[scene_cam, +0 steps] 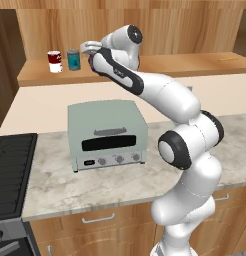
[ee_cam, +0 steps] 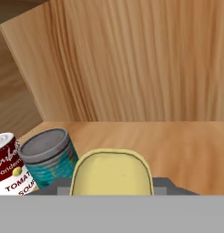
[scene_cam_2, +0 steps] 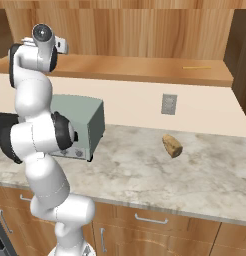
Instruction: Pick the cans from the counter and place them in their designated side in the cabinet.
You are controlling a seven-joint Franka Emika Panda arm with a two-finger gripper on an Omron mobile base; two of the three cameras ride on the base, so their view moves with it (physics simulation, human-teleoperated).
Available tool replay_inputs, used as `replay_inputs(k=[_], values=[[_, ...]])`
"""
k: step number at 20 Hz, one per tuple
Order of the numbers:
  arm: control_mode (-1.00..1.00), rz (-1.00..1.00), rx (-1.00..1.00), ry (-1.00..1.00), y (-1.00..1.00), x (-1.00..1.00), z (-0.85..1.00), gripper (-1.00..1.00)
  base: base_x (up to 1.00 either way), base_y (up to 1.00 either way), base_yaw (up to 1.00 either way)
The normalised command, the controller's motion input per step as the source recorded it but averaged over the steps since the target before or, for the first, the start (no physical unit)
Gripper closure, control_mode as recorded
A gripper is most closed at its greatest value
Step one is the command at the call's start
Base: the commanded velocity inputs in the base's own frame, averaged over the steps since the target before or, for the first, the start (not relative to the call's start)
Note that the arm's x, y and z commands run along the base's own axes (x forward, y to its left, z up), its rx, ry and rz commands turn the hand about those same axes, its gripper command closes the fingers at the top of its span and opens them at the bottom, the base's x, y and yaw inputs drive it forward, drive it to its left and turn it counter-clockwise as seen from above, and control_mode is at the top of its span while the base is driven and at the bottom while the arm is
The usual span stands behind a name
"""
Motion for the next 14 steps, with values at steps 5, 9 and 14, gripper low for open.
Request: replay_inputs(k=[5, 9, 14], values=[[-1.00, 0.01, -0.01, 0.00, 0.04, 0.14, -0.01, -1.00, 0.00, 0.00, 0.00], [-1.00, 0.05, 0.00, -0.10, 0.03, 0.08, 0.02, -1.00, 0.00, 0.00, 0.00], [-1.00, 0.06, 0.00, -0.15, 0.00, 0.02, 0.09, -1.00, 0.00, 0.00, 0.00]])
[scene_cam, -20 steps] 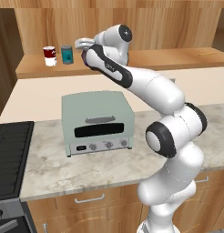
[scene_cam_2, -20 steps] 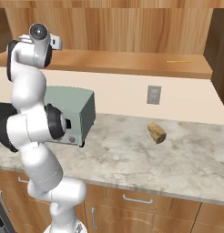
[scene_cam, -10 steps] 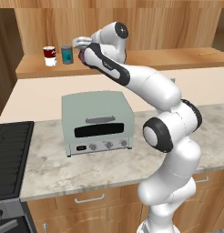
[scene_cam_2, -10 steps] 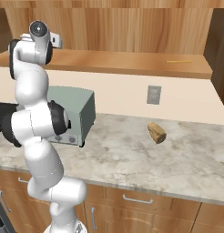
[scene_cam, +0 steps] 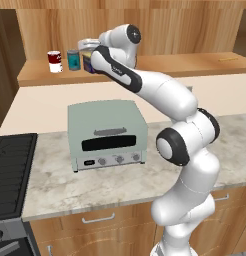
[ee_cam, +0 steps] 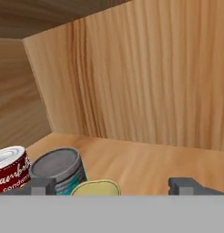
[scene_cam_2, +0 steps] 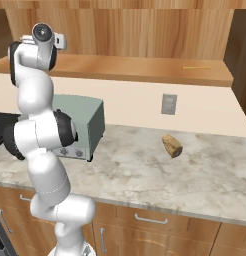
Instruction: Pick the cans from the counter and place them in their designated side in the cabinet.
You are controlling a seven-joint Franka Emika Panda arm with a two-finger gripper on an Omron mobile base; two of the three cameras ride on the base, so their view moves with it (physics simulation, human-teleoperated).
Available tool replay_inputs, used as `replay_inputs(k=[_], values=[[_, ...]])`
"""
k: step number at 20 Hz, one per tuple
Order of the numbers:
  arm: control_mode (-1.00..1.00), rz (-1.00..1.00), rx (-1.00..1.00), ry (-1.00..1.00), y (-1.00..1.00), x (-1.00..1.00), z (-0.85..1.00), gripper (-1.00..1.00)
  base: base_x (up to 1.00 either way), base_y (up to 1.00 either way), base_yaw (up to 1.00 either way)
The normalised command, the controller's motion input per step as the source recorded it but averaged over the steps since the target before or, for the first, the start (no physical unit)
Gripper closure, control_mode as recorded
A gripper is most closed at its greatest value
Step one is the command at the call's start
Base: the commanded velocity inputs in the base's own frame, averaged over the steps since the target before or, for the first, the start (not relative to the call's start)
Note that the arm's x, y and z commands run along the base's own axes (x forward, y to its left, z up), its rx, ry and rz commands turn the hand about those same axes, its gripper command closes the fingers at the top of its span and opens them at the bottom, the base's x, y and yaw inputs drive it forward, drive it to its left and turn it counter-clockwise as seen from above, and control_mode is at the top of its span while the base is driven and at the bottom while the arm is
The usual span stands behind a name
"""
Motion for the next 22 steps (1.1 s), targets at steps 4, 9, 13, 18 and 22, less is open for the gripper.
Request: replay_inputs(k=[4, 9, 13, 18, 22], values=[[-1.00, 0.08, 0.00, -0.17, -0.02, -0.04, 0.02, -1.00, 0.00, 0.00, 0.00], [-1.00, 0.08, 0.00, -0.20, -0.08, -0.26, 0.17, -1.00, 0.00, 0.00, 0.00], [-1.00, 0.05, -0.01, -0.16, -0.27, -0.51, 0.33, -1.00, 0.00, 0.00, 0.00], [-1.00, 0.04, -0.01, -0.15, -0.42, -0.61, 0.28, -1.00, 0.00, 0.00, 0.00], [-1.00, 0.04, 0.00, -0.17, -0.44, -0.68, 0.17, -1.00, 0.00, 0.00, 0.00]])
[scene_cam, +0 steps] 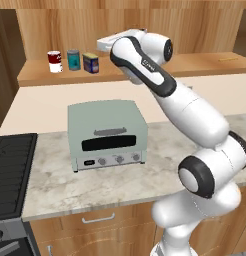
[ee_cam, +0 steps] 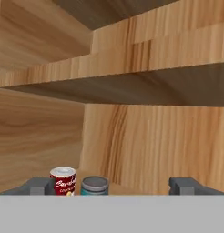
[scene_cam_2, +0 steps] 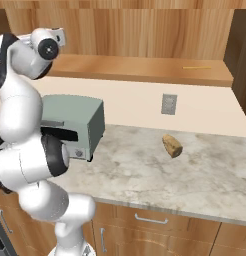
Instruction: Pick the cans from the counter and place them in their designated side in the cabinet.
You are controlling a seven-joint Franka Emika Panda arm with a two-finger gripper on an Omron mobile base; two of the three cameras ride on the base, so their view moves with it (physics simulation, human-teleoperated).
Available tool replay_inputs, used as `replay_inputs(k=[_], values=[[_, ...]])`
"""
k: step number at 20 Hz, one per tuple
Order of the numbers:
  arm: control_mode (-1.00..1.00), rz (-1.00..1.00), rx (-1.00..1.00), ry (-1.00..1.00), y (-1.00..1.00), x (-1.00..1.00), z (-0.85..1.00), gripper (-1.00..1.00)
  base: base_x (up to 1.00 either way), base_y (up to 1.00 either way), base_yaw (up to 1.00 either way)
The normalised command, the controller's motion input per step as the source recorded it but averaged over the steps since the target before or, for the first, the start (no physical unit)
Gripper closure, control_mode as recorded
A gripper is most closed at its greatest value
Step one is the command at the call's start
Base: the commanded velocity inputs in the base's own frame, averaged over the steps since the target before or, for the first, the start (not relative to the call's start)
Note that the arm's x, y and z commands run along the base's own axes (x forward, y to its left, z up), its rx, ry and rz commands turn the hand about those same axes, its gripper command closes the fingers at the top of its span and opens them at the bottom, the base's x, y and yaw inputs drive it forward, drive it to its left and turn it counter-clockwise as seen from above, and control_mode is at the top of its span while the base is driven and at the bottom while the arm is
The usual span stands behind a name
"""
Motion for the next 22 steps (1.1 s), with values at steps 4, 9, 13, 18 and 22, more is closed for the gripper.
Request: replay_inputs(k=[4, 9, 13, 18, 22], values=[[-1.00, 0.04, 0.00, -0.16, -0.45, -0.74, 0.14, -1.00, 0.00, 0.00, 0.00], [-1.00, 0.02, 0.00, -0.14, -0.42, -0.80, 0.07, -1.00, 0.00, 0.00, 0.00], [-1.00, 0.02, -0.01, -0.13, -0.36, -0.78, 0.03, -1.00, 0.00, 0.00, 0.00], [-1.00, 0.02, -0.01, -0.12, -0.35, -0.76, 0.01, -1.00, 0.00, 0.00, 0.00], [-1.00, 0.02, -0.01, -0.12, -0.35, -0.75, 0.01, -1.00, 0.00, 0.00, 0.00]])
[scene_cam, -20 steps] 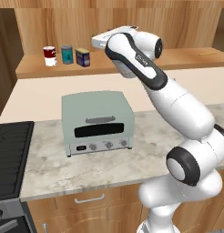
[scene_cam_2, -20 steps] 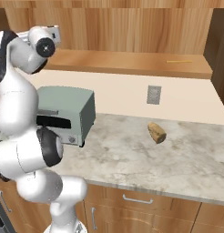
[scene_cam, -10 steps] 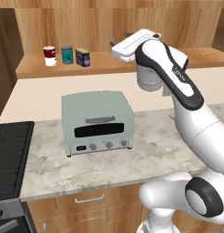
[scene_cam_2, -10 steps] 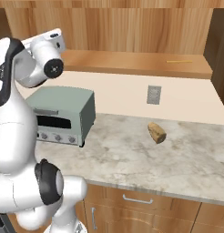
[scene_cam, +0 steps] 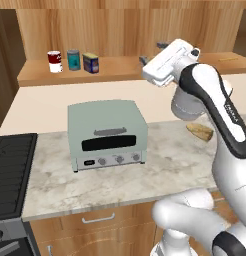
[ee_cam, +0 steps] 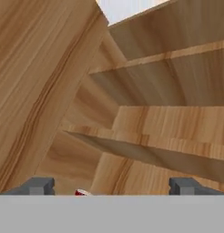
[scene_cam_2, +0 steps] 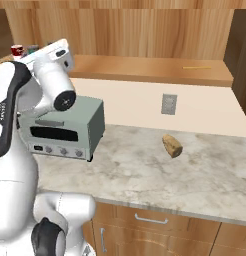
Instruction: Pick the cans from the counter and place them in their designated side in the cabinet.
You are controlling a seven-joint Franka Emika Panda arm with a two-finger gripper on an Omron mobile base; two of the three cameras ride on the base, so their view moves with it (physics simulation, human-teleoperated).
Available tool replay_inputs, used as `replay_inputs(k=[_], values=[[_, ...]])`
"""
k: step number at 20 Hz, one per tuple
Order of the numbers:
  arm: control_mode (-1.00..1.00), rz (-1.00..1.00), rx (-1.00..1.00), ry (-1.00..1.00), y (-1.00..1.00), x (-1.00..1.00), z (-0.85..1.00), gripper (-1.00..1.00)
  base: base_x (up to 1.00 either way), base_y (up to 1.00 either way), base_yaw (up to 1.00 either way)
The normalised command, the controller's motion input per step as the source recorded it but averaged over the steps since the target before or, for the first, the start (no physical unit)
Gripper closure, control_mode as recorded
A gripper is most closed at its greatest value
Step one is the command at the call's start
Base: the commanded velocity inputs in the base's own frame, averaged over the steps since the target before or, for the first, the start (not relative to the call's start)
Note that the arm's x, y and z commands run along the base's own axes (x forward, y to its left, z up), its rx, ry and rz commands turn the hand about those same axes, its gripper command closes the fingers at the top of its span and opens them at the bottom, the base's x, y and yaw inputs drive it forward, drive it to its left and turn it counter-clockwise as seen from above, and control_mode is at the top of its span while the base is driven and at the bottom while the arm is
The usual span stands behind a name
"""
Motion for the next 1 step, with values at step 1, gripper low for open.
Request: replay_inputs(k=[1], values=[[-1.00, 0.02, -0.01, -0.11, -0.35, -0.73, 0.00, -1.00, 0.00, 0.00, 0.00]])
